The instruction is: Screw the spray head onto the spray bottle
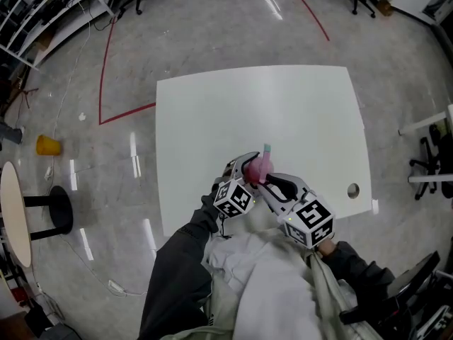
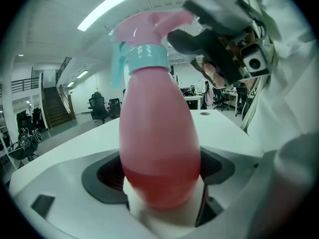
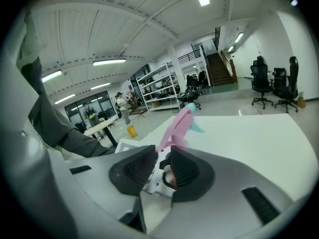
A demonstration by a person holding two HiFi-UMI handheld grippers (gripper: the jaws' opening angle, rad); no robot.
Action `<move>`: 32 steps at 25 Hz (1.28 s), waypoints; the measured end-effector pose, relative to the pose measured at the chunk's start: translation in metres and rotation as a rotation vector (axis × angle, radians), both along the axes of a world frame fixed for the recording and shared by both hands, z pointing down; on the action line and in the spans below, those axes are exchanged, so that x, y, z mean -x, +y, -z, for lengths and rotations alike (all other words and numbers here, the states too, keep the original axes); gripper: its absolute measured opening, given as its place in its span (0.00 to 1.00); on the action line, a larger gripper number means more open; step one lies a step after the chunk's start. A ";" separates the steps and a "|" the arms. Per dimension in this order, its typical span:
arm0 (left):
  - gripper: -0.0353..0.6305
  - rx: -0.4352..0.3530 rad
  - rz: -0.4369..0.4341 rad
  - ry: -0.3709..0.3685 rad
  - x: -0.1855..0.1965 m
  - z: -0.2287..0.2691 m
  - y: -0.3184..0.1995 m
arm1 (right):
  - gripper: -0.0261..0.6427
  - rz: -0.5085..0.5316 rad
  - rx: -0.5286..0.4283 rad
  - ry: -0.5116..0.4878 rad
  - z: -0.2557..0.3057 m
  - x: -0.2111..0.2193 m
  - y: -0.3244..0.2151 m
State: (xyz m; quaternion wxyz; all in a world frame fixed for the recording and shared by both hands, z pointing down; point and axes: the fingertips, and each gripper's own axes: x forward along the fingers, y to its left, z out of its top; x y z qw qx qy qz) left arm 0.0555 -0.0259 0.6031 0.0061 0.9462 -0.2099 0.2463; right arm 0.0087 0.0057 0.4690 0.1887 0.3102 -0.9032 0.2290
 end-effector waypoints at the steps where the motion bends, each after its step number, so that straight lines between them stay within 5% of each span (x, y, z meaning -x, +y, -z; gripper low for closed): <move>1: 0.69 0.001 -0.001 -0.001 -0.001 0.000 0.000 | 0.16 0.030 0.012 -0.019 0.000 0.008 0.006; 4: 0.69 0.002 -0.015 -0.001 -0.006 0.000 0.001 | 0.15 0.096 -0.105 -0.028 0.014 0.010 0.014; 8: 0.69 -0.001 -0.051 -0.004 -0.003 -0.001 0.003 | 0.14 0.253 -0.570 0.085 0.064 -0.017 0.012; 9: 0.69 -0.002 -0.062 -0.005 -0.001 -0.001 0.003 | 0.17 0.333 -0.642 0.122 0.067 -0.022 0.010; 10: 0.69 -0.003 -0.074 -0.006 0.000 -0.001 0.003 | 0.34 0.409 -0.666 0.118 0.067 -0.023 0.007; 11: 0.69 -0.004 -0.086 -0.006 0.001 -0.001 0.003 | 0.48 0.467 -0.647 0.091 0.065 -0.022 0.001; 13: 0.69 -0.006 -0.107 -0.007 0.000 -0.001 0.004 | 0.57 0.537 -0.568 0.060 0.055 -0.019 -0.012; 16: 0.69 -0.009 -0.122 -0.011 -0.006 0.000 0.006 | 0.57 0.614 -0.505 0.109 0.039 -0.010 -0.027; 22: 0.69 -0.008 -0.106 -0.012 -0.007 -0.002 0.007 | 0.51 0.578 -0.412 0.079 0.010 -0.004 -0.029; 23: 0.69 -0.007 -0.100 -0.011 -0.007 -0.001 0.006 | 0.34 0.553 -0.396 0.091 0.007 -0.007 -0.026; 25: 0.69 -0.005 -0.087 -0.010 -0.005 0.001 0.004 | 0.21 0.453 -0.370 0.086 0.009 -0.015 -0.020; 32: 0.69 0.002 -0.060 -0.004 -0.003 0.002 0.000 | 0.18 0.090 -0.192 -0.033 0.005 -0.016 0.004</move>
